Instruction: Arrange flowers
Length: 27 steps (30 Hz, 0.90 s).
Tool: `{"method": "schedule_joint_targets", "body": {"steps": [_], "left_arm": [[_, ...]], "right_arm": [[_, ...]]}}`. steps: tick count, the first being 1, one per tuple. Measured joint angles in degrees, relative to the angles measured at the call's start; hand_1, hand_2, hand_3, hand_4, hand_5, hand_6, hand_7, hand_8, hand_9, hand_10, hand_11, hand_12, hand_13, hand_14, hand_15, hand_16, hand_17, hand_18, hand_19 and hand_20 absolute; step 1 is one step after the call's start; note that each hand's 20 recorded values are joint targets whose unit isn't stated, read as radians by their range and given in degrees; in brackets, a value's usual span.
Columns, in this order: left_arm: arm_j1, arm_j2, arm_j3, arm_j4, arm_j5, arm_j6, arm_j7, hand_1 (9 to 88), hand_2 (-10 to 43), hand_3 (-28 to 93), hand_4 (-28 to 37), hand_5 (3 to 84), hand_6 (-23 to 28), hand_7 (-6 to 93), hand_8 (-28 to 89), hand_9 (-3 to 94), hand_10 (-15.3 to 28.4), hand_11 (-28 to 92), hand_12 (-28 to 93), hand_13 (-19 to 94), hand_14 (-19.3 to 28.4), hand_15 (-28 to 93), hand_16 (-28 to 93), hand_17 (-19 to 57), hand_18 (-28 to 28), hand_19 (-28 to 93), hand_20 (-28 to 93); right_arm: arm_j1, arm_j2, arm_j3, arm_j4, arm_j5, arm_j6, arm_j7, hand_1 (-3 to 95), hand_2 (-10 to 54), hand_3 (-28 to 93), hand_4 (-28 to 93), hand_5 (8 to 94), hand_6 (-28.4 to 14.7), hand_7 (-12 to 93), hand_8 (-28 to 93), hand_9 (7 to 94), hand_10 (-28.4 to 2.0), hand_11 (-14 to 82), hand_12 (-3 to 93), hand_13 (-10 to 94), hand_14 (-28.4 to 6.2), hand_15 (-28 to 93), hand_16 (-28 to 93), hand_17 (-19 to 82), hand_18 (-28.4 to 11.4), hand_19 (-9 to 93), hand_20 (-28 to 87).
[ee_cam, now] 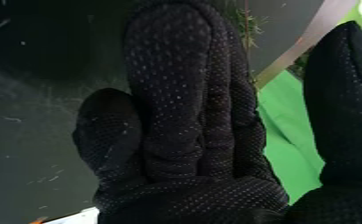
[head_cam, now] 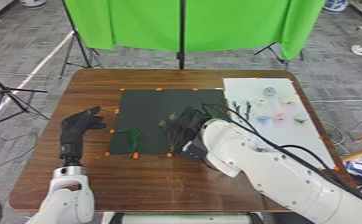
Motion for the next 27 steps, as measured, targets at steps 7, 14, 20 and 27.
{"method": "schedule_joint_targets", "body": {"steps": [7, 14, 20, 27], "left_arm": [[0.0, -0.02, -0.02, 0.00, 0.02, -0.01, 0.00, 31.1, 1.9, 57, -19.5, 62.9, 8.0, 8.5, -5, 64.2, 16.9, 23, 14, 61, 20.8, 40, -3, 18.7, 23.9, 62, 21], [0.0, -0.03, -0.01, 0.00, 0.02, -0.01, 0.04, 31.1, 1.9, 57, -19.4, 62.9, 7.9, 8.5, -5, 64.3, 16.9, 23, 14, 61, 20.8, 40, -3, 18.8, 23.8, 62, 21], [-0.1, -0.07, -0.01, 0.03, 0.05, -0.05, 0.05, 31.1, 1.9, 57, -19.4, 62.9, 7.9, 8.5, -5, 64.3, 16.8, 23, 14, 61, 20.7, 40, -3, 18.7, 23.8, 62, 21], [-0.1, -0.07, 0.01, 0.04, 0.05, -0.05, 0.04, 31.1, 1.9, 57, -19.4, 63.0, 8.0, 8.3, -5, 64.3, 16.9, 23, 14, 61, 20.9, 40, -3, 18.7, 23.8, 62, 21]], "right_arm": [[0.3, 1.3, 0.2, 0.1, -3.3, -10.4, -7.2, 31.9, -9.5, 63, -17, 70.9, 1.3, 27, -10, 86.6, -14.0, 28.9, 21.6, 94, -4.9, 39, 27, 65, -11.1, 86, 33], [0.6, 2.0, 0.0, 0.2, -11.3, -14.4, -11.3, 29.7, -9.5, 63, -16, 69.8, 1.1, 25, -10, 86.5, -14.0, 28.6, 21.6, 94, -5.1, 38, 28, 64, -11.4, 87, 32], [0.8, 2.6, 0.2, 0.5, -12.7, -15.3, -13.0, 29.1, -9.5, 63, -16, 69.3, 1.0, 25, -10, 86.5, -14.1, 28.6, 21.6, 94, -5.2, 38, 28, 64, -11.5, 87, 32], [0.7, 3.1, 0.2, 0.7, -18.6, -16.3, -16.7, 27.8, -9.5, 63, -15, 67.7, -0.2, 24, -9, 85.7, -14.2, 28.5, 21.7, 94, -5.3, 37, 29, 63, -11.9, 87, 32]]}}
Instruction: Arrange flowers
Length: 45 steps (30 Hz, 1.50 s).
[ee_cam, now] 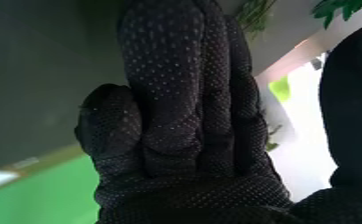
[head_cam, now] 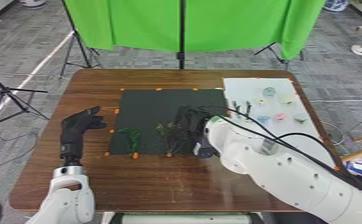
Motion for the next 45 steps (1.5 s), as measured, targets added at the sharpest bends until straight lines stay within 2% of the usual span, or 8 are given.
{"method": "schedule_joint_targets", "body": {"steps": [8, 14, 16, 21, 23, 25, 32, 45], "left_arm": [[0.0, -0.08, -0.12, -0.02, 0.06, -0.04, -0.06, 31.1, 1.8, 57, -19.4, 62.9, 8.0, 8.3, -5, 64.2, 16.8, 23, 14, 61, 20.7, 40, -3, 18.6, 23.8, 62, 21], [0.2, -0.18, -0.35, -0.09, 0.12, -0.04, -0.12, 31.2, 1.7, 57, -19.4, 62.9, 8.0, 8.4, -5, 64.2, 16.9, 23, 14, 61, 20.8, 40, -3, 18.6, 23.9, 62, 21], [0.3, -0.21, -0.44, -0.12, 0.14, -0.04, -0.14, 31.2, 1.7, 57, -19.4, 62.9, 8.0, 8.4, -5, 64.2, 16.9, 23, 14, 61, 20.8, 40, -3, 18.6, 23.9, 62, 21], [0.5, -0.21, -0.58, -0.22, 0.22, -0.04, -0.20, 31.2, 1.7, 57, -19.3, 62.9, 8.0, 8.4, -5, 64.2, 16.9, 23, 14, 61, 20.8, 40, -3, 18.7, 23.9, 62, 21], [0.7, -0.21, -0.68, -0.30, 0.29, -0.04, -0.23, 31.2, 1.7, 57, -19.4, 62.9, 8.0, 8.4, -5, 64.2, 16.9, 23, 14, 61, 20.8, 40, -3, 18.7, 23.8, 62, 21], [0.9, -0.21, -0.83, -0.39, 0.31, -0.04, -0.24, 31.2, 1.7, 57, -19.3, 62.9, 8.0, 8.4, -5, 64.3, 16.9, 23, 14, 61, 20.8, 40, -3, 18.7, 23.8, 62, 21], [1.2, -0.23, -1.05, -0.52, 0.33, -0.04, -0.26, 31.2, 1.7, 57, -19.4, 63.0, 8.0, 8.4, -5, 64.2, 16.9, 23, 14, 61, 20.8, 40, -3, 18.7, 23.9, 62, 21], [0.9, -0.23, -0.85, -0.40, 0.33, -0.12, -0.17, 30.8, 2.0, 57, -19.5, 62.9, 8.0, 8.3, -5, 64.2, 16.9, 23, 14, 61, 20.9, 40, -3, 18.7, 23.9, 62, 21]], "right_arm": [[0.1, 1.2, 0.1, -0.2, -6.0, 1.6, -1.6, 28.0, -9.5, 63, -15, 64.0, -2.6, 22, -8, 81.9, -14.1, 27.8, 22.2, 93, -5.6, 36, 31, 62, -12.3, 87, 32], [1.1, 3.5, 1.1, -3.3, -10.2, 2.7, -0.9, 25.2, -9.5, 57, -18, 66.3, -5.4, 17, -6, 81.8, -14.8, 28.6, 24.5, 92, -5.5, 41, 33, 61, -12.9, 89, 34], [1.7, 4.1, 2.8, -4.5, -14.4, -0.4, -0.2, 23.2, -9.5, 56, -19, 68.2, -5.7, 17, -5, 82.8, -14.8, 31.0, 26.0, 92, -5.3, 43, 33, 61, -13.3, 91, 35], [5.3, 4.5, 7.7, -4.3, -21.3, -16.5, 2.9, 20.9, -9.5, 54, -19, 71.9, -6.0, 16, -5, 85.2, -13.7, 37.1, 29.2, 94, -4.2, 51, 34, 63, -14.9, 93, 46], [6.5, 4.8, 9.4, -3.2, -21.4, -19.6, 5.1, 20.8, -9.5, 54, -19, 73.2, -6.3, 16, -5, 86.3, -13.2, 38.6, 29.8, 94, -3.7, 54, 33, 65, -14.9, 93, 50], [6.6, 4.8, 11.6, -1.6, -21.4, -20.2, 7.5, 21.2, -9.5, 54, -18, 74.7, -6.3, 16, -5, 87.5, -13.1, 40.0, 30.6, 94, -3.3, 58, 32, 67, -14.6, 93, 54], [5.3, 4.5, 15.4, 3.9, -21.2, -22.7, 13.2, 23.1, -9.5, 53, -17, 76.9, -6.3, 17, -5, 89.0, -13.0, 40.9, 30.8, 94, -2.9, 62, 29, 69, -14.2, 93, 56], [3.1, 0.2, 15.8, 10.5, -21.1, -24.5, 17.0, 24.2, -9.5, 53, -15, 76.8, -6.5, 17, -5, 89.0, -13.0, 40.9, 30.9, 94, -2.8, 62, 29, 69, -14.0, 93, 56]]}}
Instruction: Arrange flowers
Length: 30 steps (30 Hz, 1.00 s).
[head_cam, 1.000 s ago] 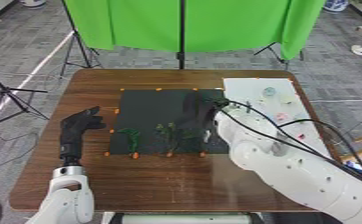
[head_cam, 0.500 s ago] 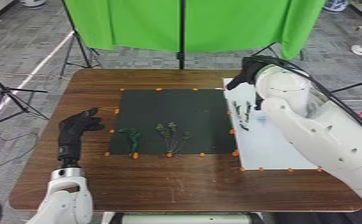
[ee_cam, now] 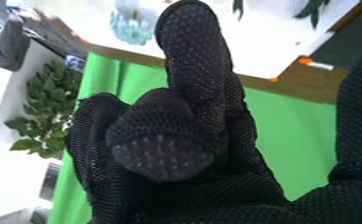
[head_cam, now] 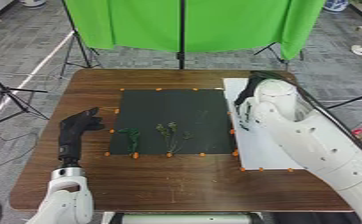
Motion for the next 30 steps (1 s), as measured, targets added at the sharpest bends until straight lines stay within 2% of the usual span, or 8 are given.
{"method": "schedule_joint_targets", "body": {"steps": [11, 19, 27, 30], "left_arm": [[-0.6, -0.15, 0.21, 0.29, -0.14, -0.52, 0.07, 29.0, 2.8, 58, -21.2, 62.9, 8.2, 8.1, -5, 64.2, 17.0, 23, 14, 61, 21.0, 40, -3, 18.6, 23.9, 62, 21], [-1.0, -0.31, 0.31, 0.51, -0.17, -0.78, 0.12, 28.9, 3.0, 58, -21.0, 63.0, 8.2, 8.0, -5, 64.2, 17.1, 23, 14, 61, 21.0, 40, -3, 18.5, 23.9, 62, 21], [-1.5, -0.37, 0.60, 0.75, -0.20, -1.07, 0.16, 29.1, 3.1, 58, -20.9, 63.0, 8.2, 8.0, -5, 64.2, 17.1, 23, 14, 61, 21.0, 40, -3, 18.5, 24.0, 62, 21], [-1.7, -0.44, 0.64, 0.83, -0.20, -1.19, 0.16, 29.0, 3.2, 58, -20.7, 63.0, 8.3, 8.0, -5, 64.2, 17.0, 23, 14, 61, 20.9, 40, -3, 18.5, 24.0, 62, 21]], "right_arm": [[-1.7, -3.4, 0.9, 3.3, -0.7, -1.2, 2.3, 25.7, -9.5, 55, -13, 77.7, -6.4, 17, -5, 89.3, -13.0, 40.8, 30.5, 94, -2.8, 62, 28, 69, -13.7, 93, 55], [-3.0, -5.0, 1.1, 4.9, -3.1, -1.0, 2.8, 28.5, -9.5, 58, -8, 79.1, -6.3, 19, -5, 90.5, -12.8, 40.5, 29.9, 94, -2.6, 63, 26, 71, -13.2, 93, 53], [-3.1, -6.2, 1.0, 5.2, -3.7, -0.5, 3.4, 36.4, -9.5, 63, -4, 81.0, -5.8, 21, -5, 91.5, -12.4, 40.1, 30.0, 94, -2.6, 64, 25, 71, -12.9, 93, 52], [-3.3, -6.6, 1.2, 5.0, -2.8, 0.0, 4.7, 44.4, -9.1, 60, 0, 81.5, -6.2, 19, 16, 92.0, -12.2, 39.8, 30.1, 94, -2.6, 64, 24, 72, -12.6, 93, 51]]}}
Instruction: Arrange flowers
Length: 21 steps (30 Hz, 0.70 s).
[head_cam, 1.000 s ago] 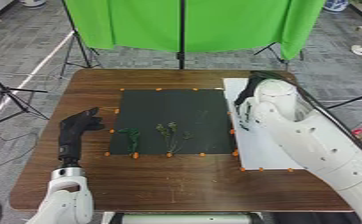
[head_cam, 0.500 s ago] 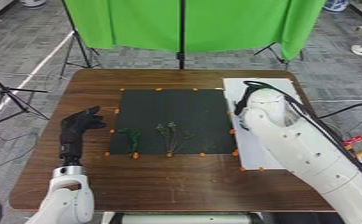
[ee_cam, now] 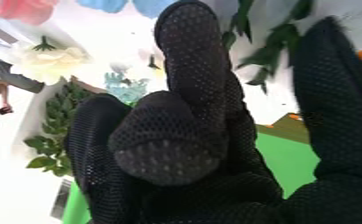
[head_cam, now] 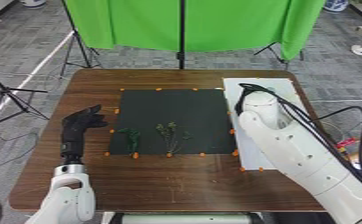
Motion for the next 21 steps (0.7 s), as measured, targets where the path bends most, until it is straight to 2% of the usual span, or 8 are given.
{"method": "schedule_joint_targets", "body": {"steps": [2, 4, 10, 18, 21], "left_arm": [[0.0, -0.02, -0.01, 0.01, 0.00, -0.08, -0.01, 29.1, 3.2, 58, -20.5, 63.0, 8.3, 8.0, -5, 64.2, 17.1, 23, 14, 61, 20.9, 40, -3, 18.5, 23.9, 62, 21], [0.0, -0.05, -0.04, 0.02, 0.02, -0.21, -0.04, 29.2, 3.3, 58, -20.3, 63.0, 8.2, 8.0, -5, 64.2, 17.1, 23, 14, 61, 20.9, 40, -3, 18.5, 23.9, 62, 21], [0.0, -0.14, -0.15, 0.03, 0.05, -0.49, -0.10, 29.4, 3.4, 58, -19.8, 62.9, 8.3, 8.0, -5, 64.2, 17.2, 23, 14, 61, 21.0, 40, -3, 18.4, 23.9, 62, 21], [0.0, -0.16, -0.18, 0.01, 0.10, -0.64, -0.19, 29.8, 3.4, 58, -19.5, 62.8, 8.2, 8.0, -5, 64.1, 17.1, 23, 14, 60, 20.9, 40, -3, 18.3, 23.7, 61, 21], [0.0, -0.18, -0.23, -0.02, 0.15, -0.64, -0.25, 29.7, 3.4, 58, -19.3, 62.8, 8.1, 8.1, -5, 64.0, 17.1, 23, 14, 60, 20.9, 40, -3, 18.3, 23.7, 61, 21]], "right_arm": [[-0.3, -0.1, 0.2, -0.4, 1.9, 0.7, 1.3, 50.6, -8.7, 57, 2, 82.6, -5.5, 21, 22, 92.4, -11.9, 40.1, 29.9, 94, -2.4, 65, 24, 72, -12.2, 93, 51], [-0.7, -0.2, 0.5, -0.9, 4.1, 2.0, 2.9, 52.7, -8.6, 57, 4, 82.9, -4.8, 23, 24, 92.9, -11.6, 40.7, 29.9, 94, -1.9, 66, 24, 72, -12.0, 93, 51], [-2.5, 0.1, 1.3, -2.0, 6.8, 8.1, 4.2, 52.8, -9.3, 58, 9, 82.5, -3.8, 28, 27, 92.8, -10.4, 45.7, 29.8, 94, -1.2, 70, 23, 74, -12.3, 93, 54], [-4.3, 2.8, -0.7, -4.2, 7.3, 17.3, 0.8, 51.9, -9.5, 59, 11, 82.1, -3.9, 32, 27, 93.2, -10.3, 48.6, 29.0, 94, -0.9, 73, 22, 76, -12.5, 93, 57], [-4.3, 4.0, -1.3, -5.8, 7.9, 18.9, -0.4, 51.9, -9.5, 60, 11, 82.0, -4.0, 33, 27, 93.2, -10.3, 48.9, 28.7, 94, -0.8, 73, 21, 76, -12.4, 93, 57]]}}
